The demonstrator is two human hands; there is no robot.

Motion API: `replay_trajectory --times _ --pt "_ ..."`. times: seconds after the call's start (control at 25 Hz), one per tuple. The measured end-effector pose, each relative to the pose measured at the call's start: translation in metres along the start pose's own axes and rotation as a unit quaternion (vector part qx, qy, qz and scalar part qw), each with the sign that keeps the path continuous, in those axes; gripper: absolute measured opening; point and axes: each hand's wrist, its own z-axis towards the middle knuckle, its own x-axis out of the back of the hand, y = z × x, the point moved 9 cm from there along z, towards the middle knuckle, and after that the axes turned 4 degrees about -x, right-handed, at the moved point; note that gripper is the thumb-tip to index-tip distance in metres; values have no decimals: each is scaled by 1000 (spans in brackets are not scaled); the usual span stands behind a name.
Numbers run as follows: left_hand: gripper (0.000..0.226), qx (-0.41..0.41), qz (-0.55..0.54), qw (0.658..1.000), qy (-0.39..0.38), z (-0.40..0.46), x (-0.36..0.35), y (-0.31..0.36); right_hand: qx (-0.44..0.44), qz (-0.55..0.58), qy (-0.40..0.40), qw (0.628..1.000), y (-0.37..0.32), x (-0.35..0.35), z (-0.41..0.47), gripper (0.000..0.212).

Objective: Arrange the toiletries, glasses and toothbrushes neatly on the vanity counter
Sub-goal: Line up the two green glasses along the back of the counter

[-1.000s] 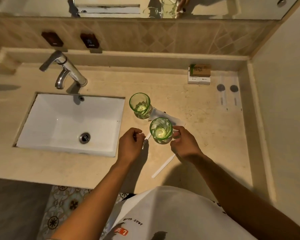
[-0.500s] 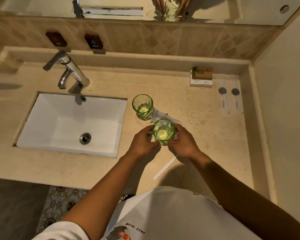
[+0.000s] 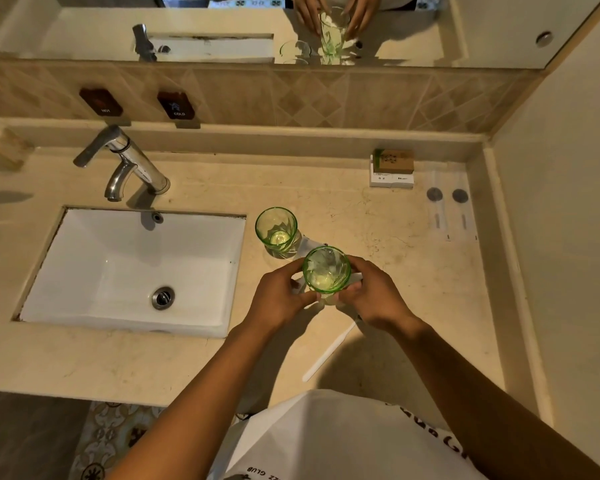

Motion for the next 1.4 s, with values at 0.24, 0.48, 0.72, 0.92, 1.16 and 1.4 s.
replay_trajectory --times 0.24,0.48,0.72,0.92,1.16,1.4 --pt "71 -36 -25 998 51 51 45 51 45 35 70 996 -62 52 24 66" --pt "70 -48 -42 997 40 116 62 73 63 63 98 991 -96 77 68 65" --pt "62 1 -81 997 4 178 55 49 31 96 86 991 -86 67 127 67" --pt "56 41 -107 993 -12 223 47 28 28 106 102 989 -83 66 170 61" --pt "59 41 -84 995 -33 269 30 15 -2 130 119 984 -72 71 212 56" --pt "61 45 -82 995 -23 286 29 4 -4 169 114 979 -72 69 229 52"
